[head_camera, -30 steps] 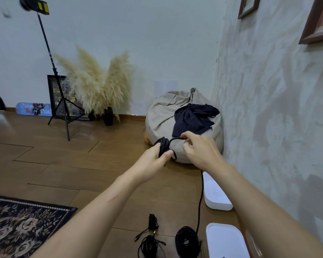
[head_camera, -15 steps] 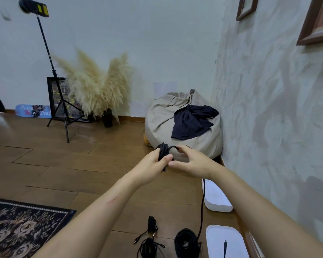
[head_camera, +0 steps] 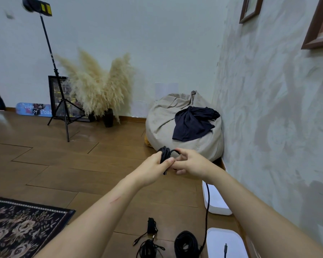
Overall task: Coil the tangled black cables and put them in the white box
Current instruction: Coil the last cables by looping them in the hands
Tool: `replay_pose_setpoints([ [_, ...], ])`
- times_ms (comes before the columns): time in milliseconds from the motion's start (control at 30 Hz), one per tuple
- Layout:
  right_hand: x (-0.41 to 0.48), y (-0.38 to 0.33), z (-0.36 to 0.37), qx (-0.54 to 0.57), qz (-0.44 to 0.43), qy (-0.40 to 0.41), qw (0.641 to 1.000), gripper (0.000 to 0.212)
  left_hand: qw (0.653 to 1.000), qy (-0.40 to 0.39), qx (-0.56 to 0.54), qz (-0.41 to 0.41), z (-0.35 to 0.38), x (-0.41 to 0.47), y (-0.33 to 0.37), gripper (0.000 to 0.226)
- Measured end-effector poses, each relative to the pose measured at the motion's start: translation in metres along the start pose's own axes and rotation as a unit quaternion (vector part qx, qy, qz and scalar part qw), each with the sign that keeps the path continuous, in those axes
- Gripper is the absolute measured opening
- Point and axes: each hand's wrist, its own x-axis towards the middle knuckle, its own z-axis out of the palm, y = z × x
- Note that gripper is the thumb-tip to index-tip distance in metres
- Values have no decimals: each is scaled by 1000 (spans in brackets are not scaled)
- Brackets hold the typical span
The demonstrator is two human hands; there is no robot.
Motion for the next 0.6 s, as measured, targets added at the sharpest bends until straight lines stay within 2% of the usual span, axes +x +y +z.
replay_pose_setpoints([
  [67, 1, 1, 0, -7, 13, -7, 1000, 77, 999, 19, 45, -18, 2, 2, -2, 40],
  [200, 3, -2, -5, -4, 29, -57, 998, 27, 997, 35, 64, -33, 7, 2, 1, 39],
  [233, 4, -3, -5, 13, 29, -56, 998, 25, 997, 40, 65, -32, 7, 3, 2, 38],
  [333, 4, -3, -5, 12, 13, -3, 1000, 32, 996, 48, 62, -34, 5, 5, 3, 38],
  [467, 3, -5, -3, 9, 12, -4, 1000, 34, 995, 62, 66, -43, 5, 7, 0, 40],
  [533, 4, -7, -3, -42, 14, 5, 999, 48, 993, 72, 83, -40, 5, 9, -1, 39],
  [600, 2, -11, -1, -84, 10, 6, 996, 52, 991, 82, 95, -41, 7, 11, 0, 39],
])
